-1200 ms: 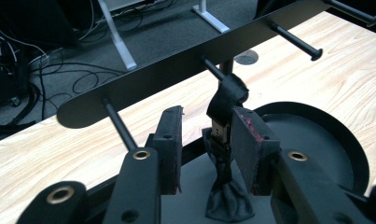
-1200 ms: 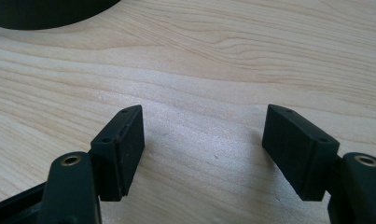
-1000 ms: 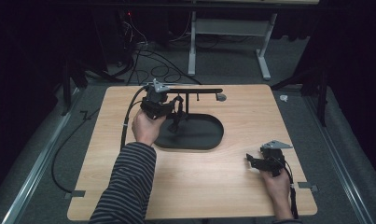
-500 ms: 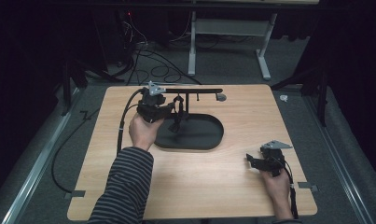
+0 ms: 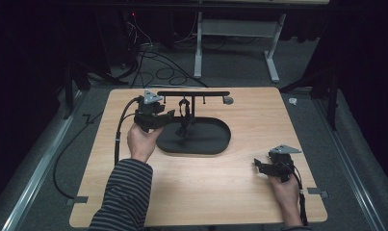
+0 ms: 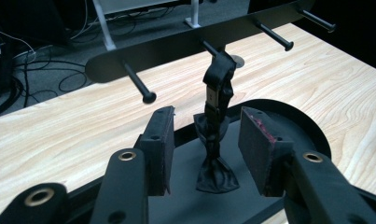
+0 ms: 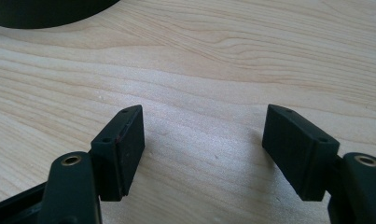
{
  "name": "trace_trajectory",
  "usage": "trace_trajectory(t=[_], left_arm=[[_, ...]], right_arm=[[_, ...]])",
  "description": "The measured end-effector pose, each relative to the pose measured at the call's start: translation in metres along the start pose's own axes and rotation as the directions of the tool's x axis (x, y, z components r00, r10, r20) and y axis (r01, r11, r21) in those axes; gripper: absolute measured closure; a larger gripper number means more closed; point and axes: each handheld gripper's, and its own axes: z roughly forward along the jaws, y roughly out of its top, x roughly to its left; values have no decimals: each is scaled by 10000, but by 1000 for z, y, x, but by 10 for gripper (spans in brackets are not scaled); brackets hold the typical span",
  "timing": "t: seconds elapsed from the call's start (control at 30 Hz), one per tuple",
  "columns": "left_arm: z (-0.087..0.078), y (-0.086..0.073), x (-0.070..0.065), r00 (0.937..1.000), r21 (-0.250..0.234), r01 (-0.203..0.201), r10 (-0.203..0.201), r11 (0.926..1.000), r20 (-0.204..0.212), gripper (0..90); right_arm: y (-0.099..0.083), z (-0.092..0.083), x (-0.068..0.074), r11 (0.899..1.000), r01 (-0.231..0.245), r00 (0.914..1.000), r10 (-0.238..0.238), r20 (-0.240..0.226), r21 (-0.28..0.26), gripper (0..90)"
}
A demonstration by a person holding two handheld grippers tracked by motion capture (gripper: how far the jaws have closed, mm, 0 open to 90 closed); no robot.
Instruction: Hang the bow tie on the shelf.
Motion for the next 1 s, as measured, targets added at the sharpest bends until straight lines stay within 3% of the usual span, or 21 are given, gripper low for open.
trace_trajectory(t=[0.43,1.0], left_arm=[[-17,-17,4,9994,-216,335,-336,9992,-14,548],[-26,-30,5,9991,-359,406,-410,9985,-118,542]], right_arm=[[0,0,1,10000,37,10000,-37,17,5,310],[0,0,1,10000,42,10000,-42,21,7,309]])
